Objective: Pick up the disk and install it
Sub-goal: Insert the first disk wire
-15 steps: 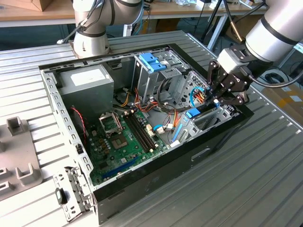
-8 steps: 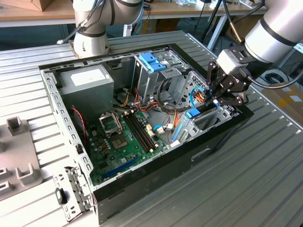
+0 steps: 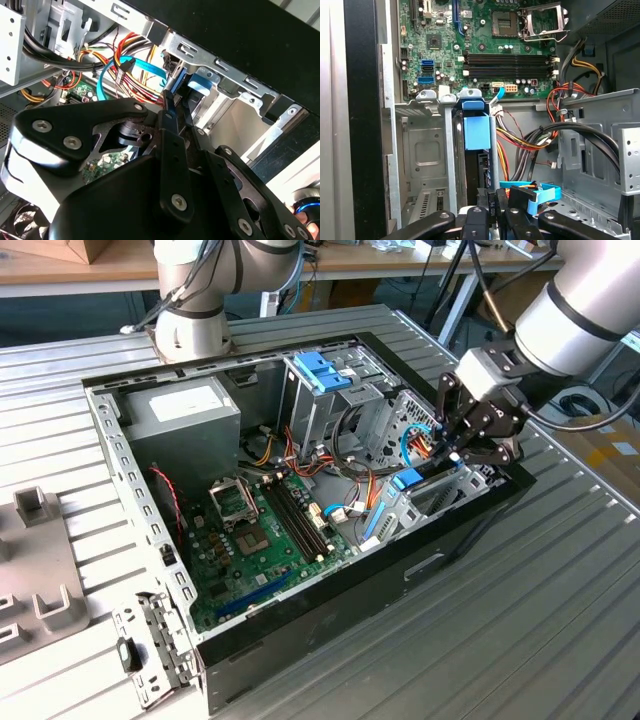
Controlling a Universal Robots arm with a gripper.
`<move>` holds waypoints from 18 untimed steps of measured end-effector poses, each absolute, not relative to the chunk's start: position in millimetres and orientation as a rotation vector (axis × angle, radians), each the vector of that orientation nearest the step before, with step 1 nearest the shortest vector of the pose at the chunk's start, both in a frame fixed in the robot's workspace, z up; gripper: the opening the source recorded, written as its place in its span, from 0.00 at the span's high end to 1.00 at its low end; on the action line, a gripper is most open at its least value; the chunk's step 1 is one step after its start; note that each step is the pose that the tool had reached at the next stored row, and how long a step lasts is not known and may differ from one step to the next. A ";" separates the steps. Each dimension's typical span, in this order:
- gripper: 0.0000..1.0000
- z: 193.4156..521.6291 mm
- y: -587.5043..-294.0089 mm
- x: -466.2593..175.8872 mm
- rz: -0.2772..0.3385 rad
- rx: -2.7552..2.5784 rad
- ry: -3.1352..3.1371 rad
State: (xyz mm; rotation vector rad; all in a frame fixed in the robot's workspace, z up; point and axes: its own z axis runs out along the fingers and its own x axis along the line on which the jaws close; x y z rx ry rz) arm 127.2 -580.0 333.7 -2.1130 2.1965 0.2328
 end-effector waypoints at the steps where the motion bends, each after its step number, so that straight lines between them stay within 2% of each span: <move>1: 0.82 333.4 -580.0 127.2 0.233 -2.113 2.197; 8: 0.82 332.6 -580.0 127.2 0.234 -2.112 2.196; 9: 0.80 332.6 -580.0 127.2 0.234 -2.112 2.196; 10: 0.74 332.6 -580.0 127.2 0.234 -2.112 2.196; 18: 0.74 343.4 -580.0 127.2 0.233 -2.113 2.196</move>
